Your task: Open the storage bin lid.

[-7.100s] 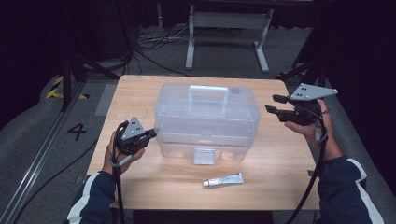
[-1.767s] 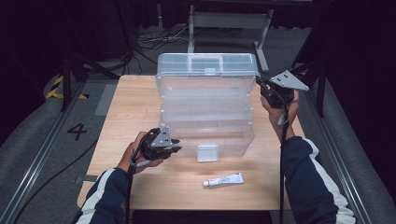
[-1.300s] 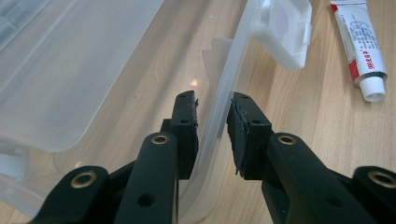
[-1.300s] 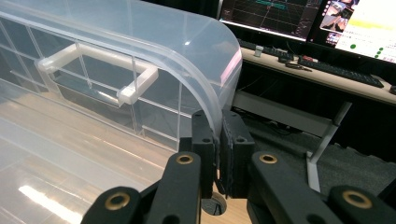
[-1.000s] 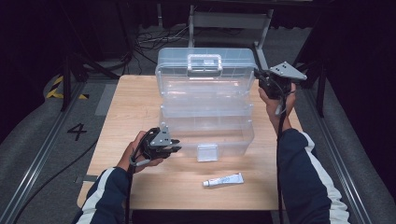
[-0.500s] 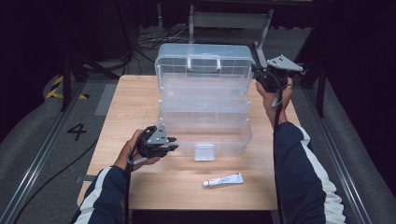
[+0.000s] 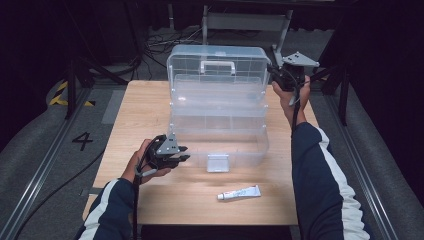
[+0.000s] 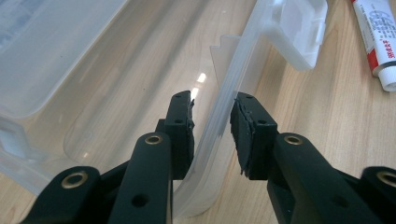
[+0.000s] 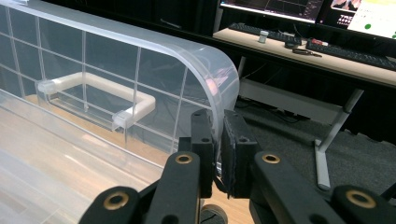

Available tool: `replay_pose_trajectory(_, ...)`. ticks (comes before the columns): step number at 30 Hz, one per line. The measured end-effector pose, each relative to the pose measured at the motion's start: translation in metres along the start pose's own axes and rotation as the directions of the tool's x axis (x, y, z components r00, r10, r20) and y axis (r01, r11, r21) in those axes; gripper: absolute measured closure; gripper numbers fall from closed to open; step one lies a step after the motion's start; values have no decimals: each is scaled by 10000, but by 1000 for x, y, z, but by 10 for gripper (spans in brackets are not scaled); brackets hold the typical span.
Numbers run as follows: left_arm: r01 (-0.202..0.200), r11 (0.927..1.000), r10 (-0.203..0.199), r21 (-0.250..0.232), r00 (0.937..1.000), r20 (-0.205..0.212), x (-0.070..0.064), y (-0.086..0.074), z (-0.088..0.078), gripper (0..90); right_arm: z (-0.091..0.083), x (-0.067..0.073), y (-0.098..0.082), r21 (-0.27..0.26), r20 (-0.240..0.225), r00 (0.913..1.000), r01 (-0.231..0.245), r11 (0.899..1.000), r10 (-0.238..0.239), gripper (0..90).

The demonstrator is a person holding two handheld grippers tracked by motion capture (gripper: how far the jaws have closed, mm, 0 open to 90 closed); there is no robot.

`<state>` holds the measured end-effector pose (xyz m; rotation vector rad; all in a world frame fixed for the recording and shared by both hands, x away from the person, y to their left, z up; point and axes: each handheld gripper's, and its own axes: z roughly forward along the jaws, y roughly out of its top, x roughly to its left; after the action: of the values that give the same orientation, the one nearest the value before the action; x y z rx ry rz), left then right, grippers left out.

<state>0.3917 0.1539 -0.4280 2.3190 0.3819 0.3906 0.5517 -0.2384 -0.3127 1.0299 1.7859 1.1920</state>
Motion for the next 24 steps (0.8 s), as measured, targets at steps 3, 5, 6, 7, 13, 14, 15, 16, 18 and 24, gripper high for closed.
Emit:
replay_pose_trajectory(3, -2, 10000, 2, 5, 9999, -143, -2, 0, 0, 683, 4, -1, 1, 76, -8, 10000, -29, 10000, 29, 843)
replay_pose_trajectory(5, 3, 10000, -3, -2, 9999, -154, -2, 0, 1, 682, 6, -2, 2, 132, -1, 10000, 11, 9999, -11, 842)
replay_pose_trajectory(6, 5, 10000, -5, -2, 9999, -157, -2, 0, 1, 682, 7, -3, 2, 159, 12, 10000, 23, 9999, -23, 842)
replay_pose_trajectory(7, -12, 10000, 12, 3, 9999, -152, -2, 0, 1, 682, 8, -3, 2, 174, 11, 10000, 24, 9998, -24, 842)
replay_pose_trajectory(13, -25, 10000, 24, -25, 9999, -131, -2, 0, 1, 684, 14, -4, 3, 256, 133, 9999, 51, 9997, -54, 840)
replay_pose_trajectory(14, -25, 10000, 25, -23, 9999, -121, -2, 0, 1, 684, 15, -4, 3, 284, 125, 9999, 34, 9996, -37, 840)
replay_pose_trajectory(15, -21, 10000, 20, -25, 9999, -112, -2, 0, 1, 684, 16, -4, 4, 326, 144, 9999, 38, 9995, -42, 839)
replay_pose_trajectory(16, -23, 10000, 23, -24, 9999, -114, -2, 0, 1, 684, 18, -4, 4, 393, 163, 9998, 61, 9992, -68, 839)
replay_pose_trajectory(18, -33, 10000, 33, -14, 9999, -97, -2, 0, 1, 684, 21, -4, 5, 457, 199, 9998, 79, 9989, -88, 838)
replay_pose_trajectory(24, -18, 10000, 18, -19, 9999, -123, -2, 0, 1, 684, 30, -8, 4, 550, 158, 9999, 36, 9985, -45, 835)
